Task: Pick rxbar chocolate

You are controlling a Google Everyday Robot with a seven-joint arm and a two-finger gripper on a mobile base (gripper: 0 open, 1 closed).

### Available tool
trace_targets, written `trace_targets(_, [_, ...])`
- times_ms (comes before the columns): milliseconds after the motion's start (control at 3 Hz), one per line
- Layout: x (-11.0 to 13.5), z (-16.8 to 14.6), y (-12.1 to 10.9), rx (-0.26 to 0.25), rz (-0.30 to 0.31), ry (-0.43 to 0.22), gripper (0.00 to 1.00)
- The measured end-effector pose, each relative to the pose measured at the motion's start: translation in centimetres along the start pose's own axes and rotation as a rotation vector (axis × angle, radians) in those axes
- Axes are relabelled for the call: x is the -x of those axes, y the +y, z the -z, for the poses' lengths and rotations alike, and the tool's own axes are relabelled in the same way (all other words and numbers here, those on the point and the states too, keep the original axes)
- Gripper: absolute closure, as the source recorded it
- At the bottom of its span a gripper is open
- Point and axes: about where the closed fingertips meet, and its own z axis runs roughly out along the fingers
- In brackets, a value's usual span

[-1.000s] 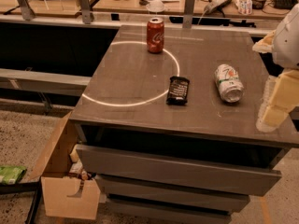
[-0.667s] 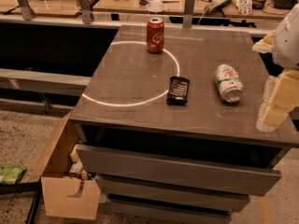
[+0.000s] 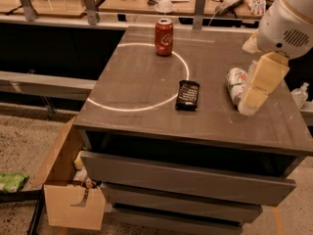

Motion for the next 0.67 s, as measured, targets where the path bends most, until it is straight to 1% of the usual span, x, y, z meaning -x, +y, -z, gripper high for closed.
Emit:
trace_targets(333, [2.27,-2.06,-2.34,0.038,-0.150,-0.019,0.00])
trace_targets(667, [2.70,-2.19,-2.69,0.028,-0.240,-0.028,0.00])
